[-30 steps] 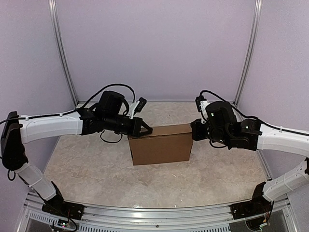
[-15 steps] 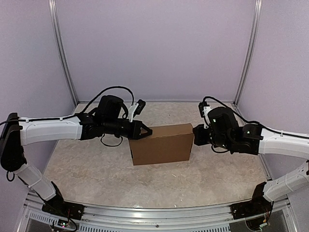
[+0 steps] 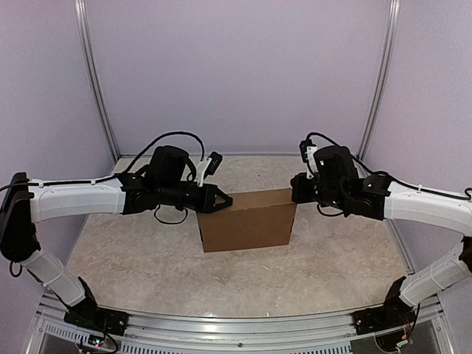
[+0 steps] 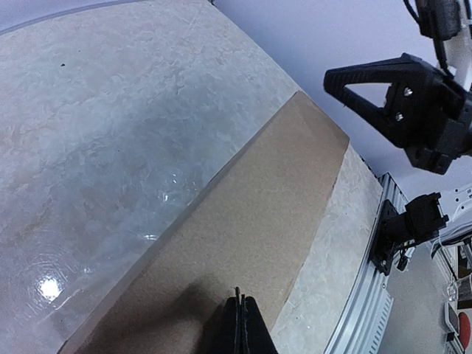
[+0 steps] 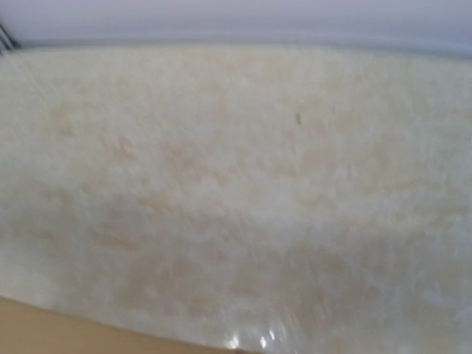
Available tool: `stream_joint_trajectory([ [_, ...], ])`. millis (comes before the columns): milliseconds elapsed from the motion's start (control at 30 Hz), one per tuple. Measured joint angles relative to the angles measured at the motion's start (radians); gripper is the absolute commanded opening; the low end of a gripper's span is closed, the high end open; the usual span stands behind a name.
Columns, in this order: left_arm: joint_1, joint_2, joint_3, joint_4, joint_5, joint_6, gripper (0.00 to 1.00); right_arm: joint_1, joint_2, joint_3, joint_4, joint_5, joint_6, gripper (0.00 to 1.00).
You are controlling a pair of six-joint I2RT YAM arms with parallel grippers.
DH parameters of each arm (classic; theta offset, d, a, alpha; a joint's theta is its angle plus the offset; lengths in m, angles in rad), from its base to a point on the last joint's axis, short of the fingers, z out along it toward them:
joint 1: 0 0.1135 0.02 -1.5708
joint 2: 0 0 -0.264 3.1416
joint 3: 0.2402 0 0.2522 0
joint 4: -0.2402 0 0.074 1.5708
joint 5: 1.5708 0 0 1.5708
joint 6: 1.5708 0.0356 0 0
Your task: Fold the paper box
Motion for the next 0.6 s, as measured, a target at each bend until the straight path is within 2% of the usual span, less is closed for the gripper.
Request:
stream_joint_trajectory([
  [133,0.0,-0.001,-0.002,0.003,-0.004,0.0,0.0,-0.014,0.053,-0.068,0.074,-0.027,0.023,0.0],
  [300,0.0,-0.004,-0.007,0.006,-0.003,0.0,0.0,-0.017,0.032,-0.116,0.14,-0.039,0.06,0.0],
  [600,0.0,-0.004,0.003,-0.008,-0.011,0.004,0.01,-0.017,-0.041,-0.114,0.025,-0.05,0.059,0.0],
])
